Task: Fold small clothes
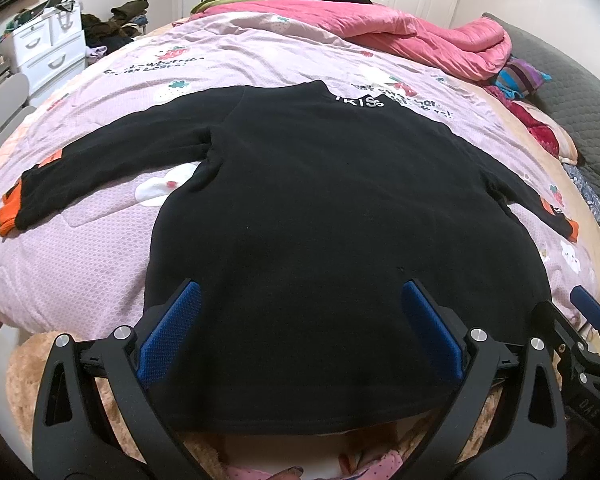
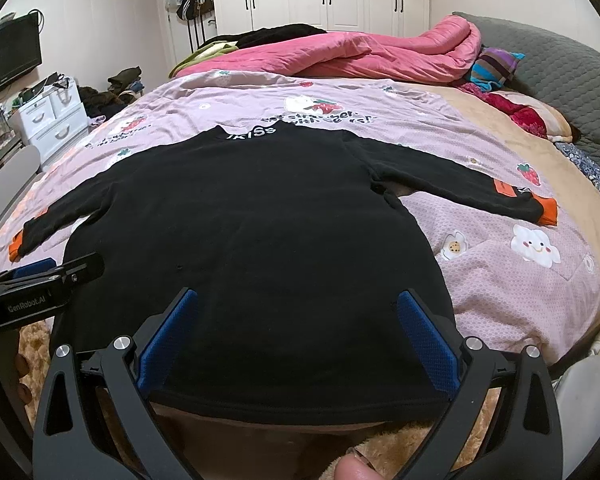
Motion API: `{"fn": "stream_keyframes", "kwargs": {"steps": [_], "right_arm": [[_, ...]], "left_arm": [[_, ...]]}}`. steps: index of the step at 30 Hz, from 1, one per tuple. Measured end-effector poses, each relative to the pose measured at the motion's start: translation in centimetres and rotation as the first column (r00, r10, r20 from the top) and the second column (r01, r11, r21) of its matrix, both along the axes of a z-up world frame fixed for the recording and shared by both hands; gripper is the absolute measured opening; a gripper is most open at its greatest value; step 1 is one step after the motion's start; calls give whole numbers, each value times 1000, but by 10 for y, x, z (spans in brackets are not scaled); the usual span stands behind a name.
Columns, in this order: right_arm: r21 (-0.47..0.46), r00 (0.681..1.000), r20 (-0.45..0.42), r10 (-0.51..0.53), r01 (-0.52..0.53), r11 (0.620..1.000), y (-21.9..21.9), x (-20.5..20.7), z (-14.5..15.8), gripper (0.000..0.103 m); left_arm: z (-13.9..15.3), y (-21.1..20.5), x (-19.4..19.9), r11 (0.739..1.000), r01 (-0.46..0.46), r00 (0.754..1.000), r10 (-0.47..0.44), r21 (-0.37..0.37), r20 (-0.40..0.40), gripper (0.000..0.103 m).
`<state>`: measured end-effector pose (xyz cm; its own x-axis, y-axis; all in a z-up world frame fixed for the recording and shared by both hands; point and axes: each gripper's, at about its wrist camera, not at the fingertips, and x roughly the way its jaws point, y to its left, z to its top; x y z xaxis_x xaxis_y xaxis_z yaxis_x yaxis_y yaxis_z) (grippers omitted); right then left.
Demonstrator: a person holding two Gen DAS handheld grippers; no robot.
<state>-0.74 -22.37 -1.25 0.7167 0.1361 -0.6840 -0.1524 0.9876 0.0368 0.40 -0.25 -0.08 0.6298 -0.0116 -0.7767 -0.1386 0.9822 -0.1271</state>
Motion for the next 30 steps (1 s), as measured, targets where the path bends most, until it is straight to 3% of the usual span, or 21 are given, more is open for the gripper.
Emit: {"fn": "stream_keyframes", "kwargs": {"steps": [30], "right_arm": [[39, 999, -7, -38, 38, 999, -6, 54, 18, 99]], "left_arm": [[17, 3, 47, 1000, -9, 1000, 10, 12, -17, 94]]}}
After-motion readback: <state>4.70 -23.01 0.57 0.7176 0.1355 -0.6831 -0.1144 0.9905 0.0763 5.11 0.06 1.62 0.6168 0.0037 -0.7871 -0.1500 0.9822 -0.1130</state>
